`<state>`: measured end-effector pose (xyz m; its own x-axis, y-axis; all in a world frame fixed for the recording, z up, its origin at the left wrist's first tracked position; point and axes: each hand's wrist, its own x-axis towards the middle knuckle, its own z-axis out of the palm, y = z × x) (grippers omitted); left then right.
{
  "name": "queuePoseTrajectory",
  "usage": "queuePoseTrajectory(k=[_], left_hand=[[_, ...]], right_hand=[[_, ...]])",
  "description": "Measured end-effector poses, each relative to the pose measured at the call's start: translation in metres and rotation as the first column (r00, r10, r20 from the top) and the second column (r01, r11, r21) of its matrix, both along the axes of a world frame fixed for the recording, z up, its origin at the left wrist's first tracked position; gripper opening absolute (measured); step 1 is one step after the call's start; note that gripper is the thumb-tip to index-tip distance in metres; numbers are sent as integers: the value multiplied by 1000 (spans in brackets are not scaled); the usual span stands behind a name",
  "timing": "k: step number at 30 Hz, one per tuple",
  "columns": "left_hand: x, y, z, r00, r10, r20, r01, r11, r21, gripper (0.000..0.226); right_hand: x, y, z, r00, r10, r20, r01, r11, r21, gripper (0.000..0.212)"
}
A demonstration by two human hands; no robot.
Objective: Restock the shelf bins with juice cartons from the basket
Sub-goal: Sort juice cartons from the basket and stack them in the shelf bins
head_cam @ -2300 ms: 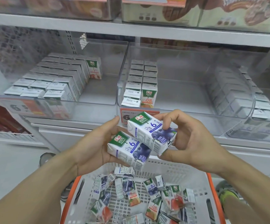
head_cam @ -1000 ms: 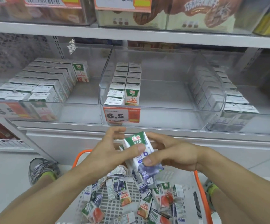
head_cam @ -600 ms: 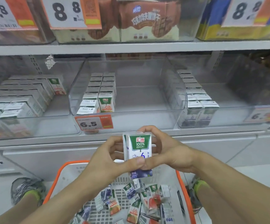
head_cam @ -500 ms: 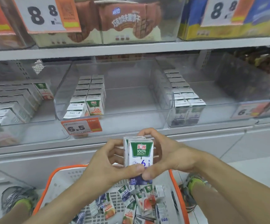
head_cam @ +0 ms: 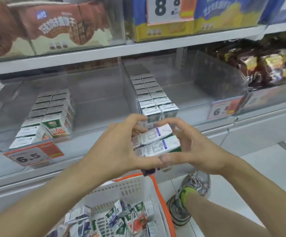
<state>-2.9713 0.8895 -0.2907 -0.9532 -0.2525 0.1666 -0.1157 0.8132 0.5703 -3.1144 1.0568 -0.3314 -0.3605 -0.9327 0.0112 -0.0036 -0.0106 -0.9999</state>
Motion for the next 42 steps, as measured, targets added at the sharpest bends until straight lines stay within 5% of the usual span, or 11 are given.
queuePoseTrajectory(k=[4, 8, 11, 14, 21, 25, 30, 36, 39, 42], left_hand=[[-27, -8, 21, 984, 46, -171, -47, 999, -3, 99], [-62, -35, 10, 972, 158, -172, -181, 975, -126, 111], [-84, -45, -7, 981, 183, -70, -192, 967, -165, 126], [-93, -48, -21, 976, 180, -119, -190, 978, -82, 120], [-93, -53, -28, 976, 151, -155, -163, 984, -66, 125], [-94, -56, -31, 980, 134, -147, -148, 984, -95, 129], [-96, -57, -35, 977, 130, -172, -150, 982, -111, 124], [-97, -60, -37, 973, 116, -201, -142, 983, -118, 126], [-97, -61, -38, 970, 109, -218, -135, 984, -112, 125], [-97, -61, -39, 970, 107, -220, -135, 984, -119, 126]], right_hand=[[-8, 13, -6, 938, -55, 343, 119, 979, -166, 60], [-18, 24, -6, 875, -201, 441, 341, 902, -264, 60], [-19, 25, -9, 819, -500, 282, 570, 768, -292, 79], [-14, 21, -8, 658, -751, 51, 716, 602, -354, 69], [-33, -5, 15, 508, -852, -126, 684, 487, -543, 69], [-85, -35, 31, 418, -768, -485, 632, 630, -452, 72], [-179, -83, 26, 331, -299, -895, 569, 820, -64, 72], [-245, -151, 11, 463, 68, -884, 500, 803, 323, 85], [-252, -168, 11, 461, 74, -884, 481, 816, 319, 96], [-258, -163, 4, 536, -94, -839, 520, 820, 240, 111]])
